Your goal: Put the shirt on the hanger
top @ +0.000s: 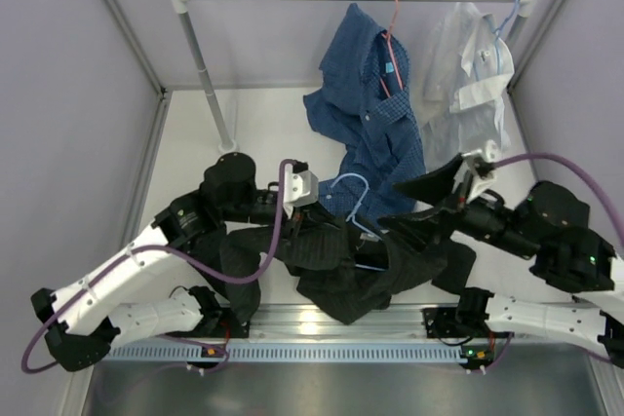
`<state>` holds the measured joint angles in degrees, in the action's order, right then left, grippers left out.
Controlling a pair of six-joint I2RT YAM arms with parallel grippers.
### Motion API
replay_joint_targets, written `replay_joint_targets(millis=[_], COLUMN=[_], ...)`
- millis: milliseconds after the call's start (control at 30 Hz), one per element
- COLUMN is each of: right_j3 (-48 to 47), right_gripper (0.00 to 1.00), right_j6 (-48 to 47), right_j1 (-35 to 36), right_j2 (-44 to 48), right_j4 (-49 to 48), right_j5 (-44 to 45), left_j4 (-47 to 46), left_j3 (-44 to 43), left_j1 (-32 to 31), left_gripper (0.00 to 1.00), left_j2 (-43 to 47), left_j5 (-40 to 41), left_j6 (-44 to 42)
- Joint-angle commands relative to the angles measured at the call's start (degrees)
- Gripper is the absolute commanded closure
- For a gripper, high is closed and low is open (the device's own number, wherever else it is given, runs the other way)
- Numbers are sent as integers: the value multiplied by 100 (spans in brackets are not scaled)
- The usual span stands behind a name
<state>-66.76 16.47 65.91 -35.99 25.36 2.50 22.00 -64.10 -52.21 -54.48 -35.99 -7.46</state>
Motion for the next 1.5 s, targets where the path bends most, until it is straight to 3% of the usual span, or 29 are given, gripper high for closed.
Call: replay_joint_targets(millis=[0, 167, 267, 467, 567, 600, 667, 700, 733, 767, 900, 967, 1133, 1267, 1467], right_j3=[-223, -127, 75, 357, 471, 489, 489, 480, 471, 462, 261, 86, -301, -864, -1699], right_gripper=[24, 34, 52, 65, 82, 97, 100, 100, 100, 100, 100, 100, 100, 100, 100], right_j6=[-566, -610, -557, -505, -478, -469, -469, -469, -487, -504, -601, -653, -689, -733, -856], right_j1=[89, 89, 89, 89, 89, 80, 80, 80, 80, 80, 80, 80, 80, 80, 80], right_j2=[-760, -1147, -1156, -990, -884, -866, -831, -814, -770, -743, -585, -497, -304, -417, -778], right_j4=[268, -425, -760, -1086, -1227, -1253, -1253, -1253, -1236, -1227, -754, -290, 258, 679, 1137], right_j5=[-812, -1392, -1594, -1814, -1876, -1868, -1745, -1675, -1517, -1411, -718, 8, 750, 972, 1006], left_j4=[-143, -135, -134, -143, -135, -143, -134, -134, -143, -135, -178, -336, -1398, -1435, -2328], left_j3=[-384, -481, -429, -305, -305, -305, -340, -332, -340, -358, -358, -236, 1178, 2163, 3366], left_j1=[9, 9, 9, 9, 9, 9, 9, 9, 9, 9, 9, 9, 9, 9, 9], left_gripper=[100, 100, 100, 100, 100, 100, 100, 90, 42, 2, 2, 2, 2, 2, 2], left_j2=[-229, -432, -432, -327, -370, -371, -371, -353, -275, -213, 454, 1165, 3108, 3856, 3804], left_j5=[-1348, -1675, -1736, -1824, -1929, -1938, -1816, -1546, -1351, -1106, 904, 2442, 5168, 5102, 4408], left_j6=[87, 87, 79, 8, 8, 17, 26, 43, 52, 69, 262, 481, 1088, 1791, 2293])
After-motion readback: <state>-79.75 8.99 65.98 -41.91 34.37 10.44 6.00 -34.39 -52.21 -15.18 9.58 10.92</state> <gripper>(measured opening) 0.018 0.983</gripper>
